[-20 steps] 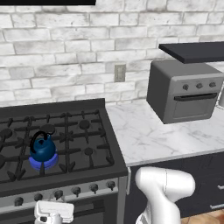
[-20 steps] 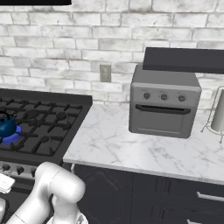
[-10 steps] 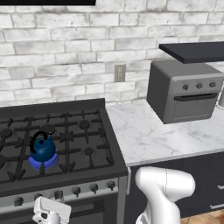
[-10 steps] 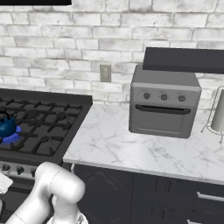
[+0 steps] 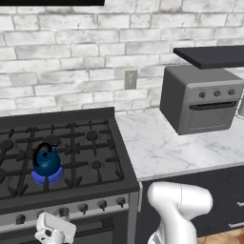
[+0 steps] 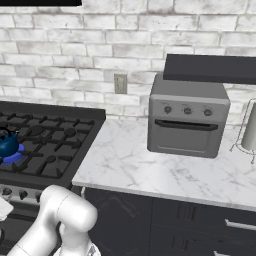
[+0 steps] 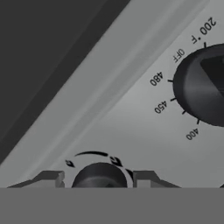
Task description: The kettle is done boiling. Turn off the stove, then wait for 300 timesteps before moving the kettle to the dining table.
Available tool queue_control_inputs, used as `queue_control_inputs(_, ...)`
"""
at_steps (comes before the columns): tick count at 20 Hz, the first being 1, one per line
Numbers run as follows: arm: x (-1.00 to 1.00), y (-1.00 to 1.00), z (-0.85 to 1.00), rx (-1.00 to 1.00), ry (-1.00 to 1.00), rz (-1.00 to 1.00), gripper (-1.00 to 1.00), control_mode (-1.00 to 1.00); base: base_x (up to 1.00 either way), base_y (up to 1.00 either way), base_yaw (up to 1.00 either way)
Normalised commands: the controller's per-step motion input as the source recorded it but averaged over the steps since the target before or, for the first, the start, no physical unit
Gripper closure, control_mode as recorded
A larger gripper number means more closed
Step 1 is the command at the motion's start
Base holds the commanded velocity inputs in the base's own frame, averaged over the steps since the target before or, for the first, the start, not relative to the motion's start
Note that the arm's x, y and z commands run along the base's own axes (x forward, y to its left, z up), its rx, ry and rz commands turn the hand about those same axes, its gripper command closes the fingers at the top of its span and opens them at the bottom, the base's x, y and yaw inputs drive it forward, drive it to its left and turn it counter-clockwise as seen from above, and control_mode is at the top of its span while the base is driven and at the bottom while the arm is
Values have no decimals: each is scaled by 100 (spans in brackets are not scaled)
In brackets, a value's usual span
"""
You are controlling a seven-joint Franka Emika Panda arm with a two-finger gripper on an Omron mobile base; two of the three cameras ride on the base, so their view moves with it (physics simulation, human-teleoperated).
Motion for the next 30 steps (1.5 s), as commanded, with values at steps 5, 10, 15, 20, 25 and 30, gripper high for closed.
queue_control_inputs(5, -9, 0, -22, 51, -1, -10, 100, -100, 0, 0, 0)
queue_control_inputs(10, -11, 0, -33, 58, -4, -8, 100, -100, 0, 0, 0)
queue_control_inputs(15, -21, -3, -28, 53, -14, -7, 100, -100, 0, 0, 0)
queue_control_inputs(20, -16, -4, -23, 65, -17, -10, 100, -100, 0, 0, 0)
queue_control_inputs(25, -24, -2, -17, 72, -22, -12, 100, -100, 0, 0, 0)
queue_control_inputs(30, -31, -14, -20, 75, -21, -11, 100, -100, 0, 0, 0)
